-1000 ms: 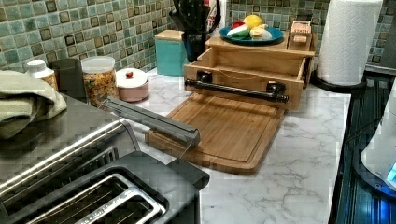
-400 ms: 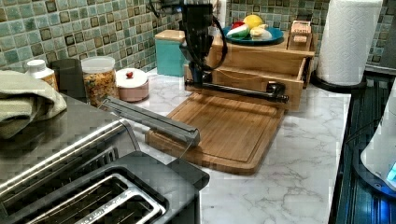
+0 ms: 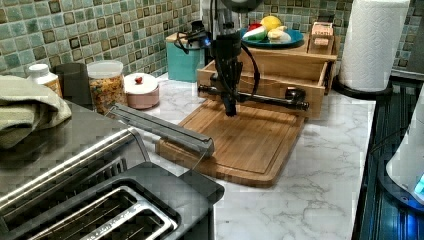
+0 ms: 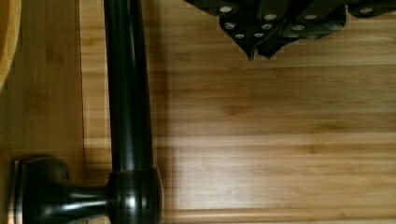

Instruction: Close the drawer.

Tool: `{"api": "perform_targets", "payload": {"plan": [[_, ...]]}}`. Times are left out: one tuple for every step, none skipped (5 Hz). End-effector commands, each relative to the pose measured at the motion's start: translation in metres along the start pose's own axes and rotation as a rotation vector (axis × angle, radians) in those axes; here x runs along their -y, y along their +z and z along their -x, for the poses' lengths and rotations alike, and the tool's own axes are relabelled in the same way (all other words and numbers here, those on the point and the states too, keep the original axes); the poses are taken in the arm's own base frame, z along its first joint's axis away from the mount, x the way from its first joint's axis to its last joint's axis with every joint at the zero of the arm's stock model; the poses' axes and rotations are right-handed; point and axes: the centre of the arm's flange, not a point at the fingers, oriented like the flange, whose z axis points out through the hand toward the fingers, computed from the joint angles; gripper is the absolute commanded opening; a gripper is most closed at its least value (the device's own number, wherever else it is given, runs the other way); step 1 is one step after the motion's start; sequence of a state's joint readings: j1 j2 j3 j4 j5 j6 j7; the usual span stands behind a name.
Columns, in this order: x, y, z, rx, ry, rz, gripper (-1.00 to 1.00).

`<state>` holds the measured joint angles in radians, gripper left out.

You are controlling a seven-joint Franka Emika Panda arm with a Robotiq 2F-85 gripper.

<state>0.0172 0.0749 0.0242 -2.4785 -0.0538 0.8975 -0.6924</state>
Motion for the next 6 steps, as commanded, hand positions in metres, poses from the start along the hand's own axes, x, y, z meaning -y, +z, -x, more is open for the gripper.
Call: {"api": "perform_targets", "payload": {"plan": [[-0.055,-0.030,-0.005,-0.088,-0.069,0.045,-1.00],[-0.078,-0.032,-0.004,-0.111,-0.036,0.058,-1.00],[-0.114,-0.033,-0.008,-0.093,-0.046,0.046,-1.00],[-0.151,-0.038,-0.006,-0.107,-0.021,0.029,-1.00],[-0.199,-0.048,-0.002,-0.141,0.089,0.022,-1.00],[-0.259,-0.053,-0.005,-0.132,0.141,0.019,-1.00]]}}
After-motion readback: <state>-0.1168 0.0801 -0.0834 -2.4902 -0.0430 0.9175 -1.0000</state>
